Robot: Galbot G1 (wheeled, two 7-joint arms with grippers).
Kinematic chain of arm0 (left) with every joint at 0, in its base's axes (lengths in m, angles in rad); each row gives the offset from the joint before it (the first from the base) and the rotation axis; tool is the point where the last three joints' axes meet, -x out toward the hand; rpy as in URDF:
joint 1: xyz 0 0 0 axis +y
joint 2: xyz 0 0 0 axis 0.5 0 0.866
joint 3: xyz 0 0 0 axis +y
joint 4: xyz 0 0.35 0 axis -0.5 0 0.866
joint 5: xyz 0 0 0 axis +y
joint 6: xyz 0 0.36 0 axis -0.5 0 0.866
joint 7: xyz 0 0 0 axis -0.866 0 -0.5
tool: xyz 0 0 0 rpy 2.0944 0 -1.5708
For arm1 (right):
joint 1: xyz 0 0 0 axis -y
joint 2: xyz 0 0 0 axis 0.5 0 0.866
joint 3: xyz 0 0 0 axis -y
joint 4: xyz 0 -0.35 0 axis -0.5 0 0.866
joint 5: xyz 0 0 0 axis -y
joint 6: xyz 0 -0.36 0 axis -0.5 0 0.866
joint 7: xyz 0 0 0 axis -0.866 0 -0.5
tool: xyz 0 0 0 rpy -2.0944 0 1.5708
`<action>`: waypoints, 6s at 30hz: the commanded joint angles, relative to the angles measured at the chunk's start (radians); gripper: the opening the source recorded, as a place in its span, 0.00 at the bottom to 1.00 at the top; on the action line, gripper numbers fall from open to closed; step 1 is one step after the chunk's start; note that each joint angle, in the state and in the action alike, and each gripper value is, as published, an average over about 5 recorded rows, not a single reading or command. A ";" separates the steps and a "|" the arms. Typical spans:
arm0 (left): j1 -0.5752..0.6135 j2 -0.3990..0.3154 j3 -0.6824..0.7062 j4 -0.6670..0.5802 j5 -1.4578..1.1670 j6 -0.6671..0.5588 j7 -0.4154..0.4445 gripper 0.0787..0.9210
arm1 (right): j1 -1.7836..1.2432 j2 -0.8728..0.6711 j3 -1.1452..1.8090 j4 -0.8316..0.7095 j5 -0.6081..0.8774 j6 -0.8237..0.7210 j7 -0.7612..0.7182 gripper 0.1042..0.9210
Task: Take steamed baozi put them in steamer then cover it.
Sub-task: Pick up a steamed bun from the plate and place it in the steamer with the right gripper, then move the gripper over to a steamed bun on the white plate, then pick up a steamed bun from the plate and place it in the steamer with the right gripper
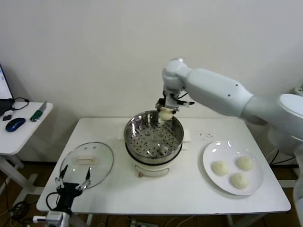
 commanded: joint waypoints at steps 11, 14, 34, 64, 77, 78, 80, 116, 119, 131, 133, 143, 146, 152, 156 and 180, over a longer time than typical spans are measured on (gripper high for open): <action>0.019 0.011 0.001 -0.015 0.000 0.003 -0.006 0.88 | -0.146 0.169 0.031 -0.221 -0.192 0.063 0.041 0.70; 0.020 0.013 0.001 -0.015 0.000 0.004 -0.007 0.88 | -0.154 0.166 0.032 -0.229 -0.194 0.062 0.042 0.70; 0.027 0.005 0.006 -0.014 0.005 0.003 -0.013 0.88 | -0.037 0.062 0.040 -0.107 0.010 0.032 -0.016 0.88; 0.065 -0.001 0.025 -0.075 0.006 0.007 -0.010 0.88 | -0.016 -0.793 -0.286 0.295 0.873 -0.922 0.069 0.88; 0.083 0.002 0.021 -0.082 0.006 0.006 -0.013 0.88 | -0.338 -0.753 -0.044 0.217 0.675 -0.899 0.084 0.88; 0.083 0.001 0.021 -0.081 0.006 0.006 -0.013 0.88 | -0.347 -0.745 -0.038 0.206 0.672 -0.898 0.084 0.88; 0.085 0.001 0.021 -0.079 0.006 0.005 -0.014 0.88 | -0.362 -0.732 -0.028 0.188 0.667 -0.896 0.085 0.88; 0.092 -0.006 0.019 -0.059 0.007 -0.001 -0.016 0.88 | -0.389 -0.645 0.025 0.076 0.664 -0.849 0.092 0.72; 0.094 -0.007 0.020 -0.061 0.008 -0.001 -0.016 0.88 | -0.322 -0.662 -0.012 0.090 0.712 -0.854 0.087 0.71; 0.107 -0.021 0.041 -0.072 0.016 0.000 -0.011 0.88 | 0.194 -0.558 -0.347 0.061 0.995 -0.832 0.032 0.72; 0.110 -0.023 0.047 -0.075 0.020 0.000 -0.009 0.88 | 0.266 -0.510 -0.401 0.054 1.062 -0.837 0.032 0.72; 0.125 -0.031 0.070 -0.108 0.015 0.004 -0.007 0.88 | 0.410 -0.244 -0.516 0.009 1.312 -0.882 0.047 0.72; 0.138 -0.030 0.080 -0.115 0.005 0.003 -0.007 0.88 | 0.394 -0.163 -0.514 0.000 1.357 -0.903 0.064 0.72; 0.149 -0.022 0.077 -0.123 -0.039 0.005 -0.008 0.88 | 0.333 -0.014 -0.510 -0.046 1.375 -0.920 0.080 0.72; 0.155 -0.014 0.070 -0.127 -0.051 0.003 -0.008 0.88 | 0.280 0.062 -0.505 -0.080 1.364 -0.926 0.092 0.72; 0.164 -0.003 0.028 -0.117 -0.089 0.000 -0.033 0.88 | 0.060 0.204 -0.469 -0.212 1.222 -0.917 0.117 0.73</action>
